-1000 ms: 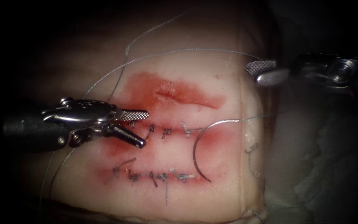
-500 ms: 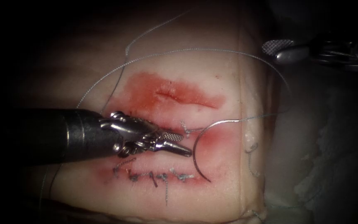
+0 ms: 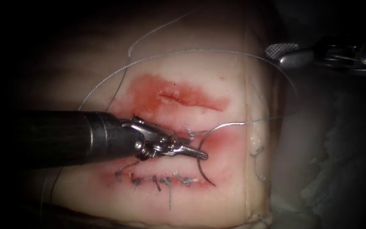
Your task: Wound Closure
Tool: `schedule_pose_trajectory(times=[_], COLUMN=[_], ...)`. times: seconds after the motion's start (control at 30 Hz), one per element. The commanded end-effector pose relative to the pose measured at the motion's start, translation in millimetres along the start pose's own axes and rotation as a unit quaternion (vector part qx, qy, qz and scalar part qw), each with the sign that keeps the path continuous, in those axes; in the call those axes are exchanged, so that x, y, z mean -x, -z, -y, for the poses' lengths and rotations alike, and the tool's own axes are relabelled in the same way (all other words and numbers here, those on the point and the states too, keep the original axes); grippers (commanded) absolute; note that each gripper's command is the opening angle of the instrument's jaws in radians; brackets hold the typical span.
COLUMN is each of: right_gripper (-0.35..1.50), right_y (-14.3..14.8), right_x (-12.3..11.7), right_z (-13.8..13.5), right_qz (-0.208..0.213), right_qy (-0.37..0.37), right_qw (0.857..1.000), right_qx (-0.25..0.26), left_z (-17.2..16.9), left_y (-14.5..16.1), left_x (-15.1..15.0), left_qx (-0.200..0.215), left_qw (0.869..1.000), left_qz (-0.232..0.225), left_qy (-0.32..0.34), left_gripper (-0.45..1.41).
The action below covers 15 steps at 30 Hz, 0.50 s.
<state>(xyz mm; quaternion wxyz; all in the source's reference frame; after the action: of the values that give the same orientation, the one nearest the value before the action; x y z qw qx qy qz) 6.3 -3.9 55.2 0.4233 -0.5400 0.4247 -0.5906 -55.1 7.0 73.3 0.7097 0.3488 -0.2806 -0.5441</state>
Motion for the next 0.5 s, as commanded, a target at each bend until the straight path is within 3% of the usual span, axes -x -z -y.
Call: schedule_pose_trajectory(times=[0.03, 0.23, 0.33, 0.43, 0.5], right_gripper=[1.36, 1.36, 1.36, 1.36, 1.36], right_y=[-0.9, -1.1, -1.1, -1.2, -1.2], right_x=[-0.3, -0.6, -0.7, -0.7, -0.8], right_z=[0.3, 0.4, 0.4, 0.3, 0.3], right_qz=[0.001, 0.001, 0.001, 0.001, 0.001], right_qy=[0.001, 0.003, 0.003, 0.003, 0.003], right_qw=[1.0, 1.0, 1.0, 1.0, 1.0], right_qx=[0.001, 0.001, 0.001, 0.001, 0.001], left_z=[0.1, 0.0, -0.3, -0.4, -0.3], left_y=[-0.7, -1.4, -2.8, -3.2, -3.2], left_x=[0.7, 0.4, 0.0, -0.1, -0.2], left_qx=[0.001, 0.033, 0.043, 0.052, 0.06], left_qw=[1.0, 0.999, 0.999, 0.999, 0.998], left_qz=[0.001, -0.01, -0.009, -0.012, -0.016], left_qy=[-0.002, -0.003, -0.005, -0.005, 0.001], left_gripper=[0.69, 0.52, 0.32, 0.3, 0.14])
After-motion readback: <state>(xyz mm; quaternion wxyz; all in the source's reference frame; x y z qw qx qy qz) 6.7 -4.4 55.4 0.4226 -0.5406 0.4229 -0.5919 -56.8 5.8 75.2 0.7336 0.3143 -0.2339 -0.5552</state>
